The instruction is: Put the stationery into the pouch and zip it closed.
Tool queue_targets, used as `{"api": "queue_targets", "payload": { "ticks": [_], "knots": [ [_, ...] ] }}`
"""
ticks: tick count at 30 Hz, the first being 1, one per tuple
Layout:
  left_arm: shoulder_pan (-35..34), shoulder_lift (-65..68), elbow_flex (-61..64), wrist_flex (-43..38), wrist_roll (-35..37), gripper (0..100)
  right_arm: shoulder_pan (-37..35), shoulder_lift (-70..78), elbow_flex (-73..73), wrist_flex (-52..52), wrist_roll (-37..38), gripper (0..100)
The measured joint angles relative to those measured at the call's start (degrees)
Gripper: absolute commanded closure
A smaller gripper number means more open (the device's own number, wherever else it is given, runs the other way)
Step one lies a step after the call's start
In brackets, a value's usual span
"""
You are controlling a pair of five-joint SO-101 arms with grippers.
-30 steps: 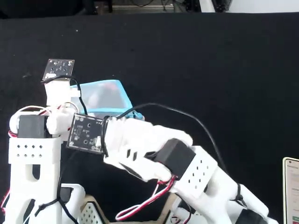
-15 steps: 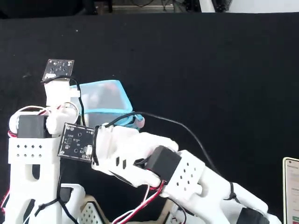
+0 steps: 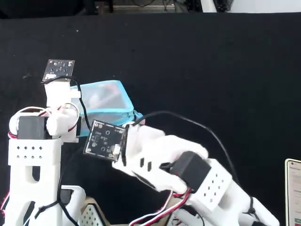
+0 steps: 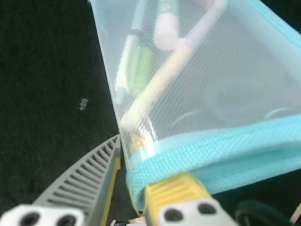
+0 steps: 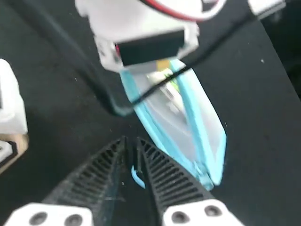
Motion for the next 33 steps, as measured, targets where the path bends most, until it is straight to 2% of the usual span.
{"api": "queue_targets", "payload": {
  "ticks": [6,10,13,16,20,23,26,33],
  "knots": [
    [0.0,0.0,0.0,0.0,0.0,97,4.13,-6.33,-4.75,6.33,0.0,76.9],
    [0.0,0.0,0.0,0.0,0.0,97,4.57,-15.03,-5.27,11.6,0.09,76.0],
    [0.0,0.0,0.0,0.0,0.0,97,4.75,-19.52,1.23,10.81,0.09,75.8],
    [-3.16,0.0,0.0,-0.18,0.0,96,4.66,-21.98,12.84,4.48,1.32,75.8],
    [-11.16,-0.09,-0.44,-1.67,0.0,96,4.66,-23.82,28.04,-9.32,1.41,75.7],
    [-13.19,-0.09,-0.53,-2.02,0.0,96,4.66,-23.91,35.78,-19.52,1.32,73.8],
    [-13.45,-0.09,-0.53,-2.02,0.0,96,4.66,-23.91,40.0,-25.85,-1.67,69.2],
    [-13.63,0.0,-0.53,-2.02,0.0,96,5.19,-23.91,43.08,-34.73,-13.01,69.4]
  ]
}}
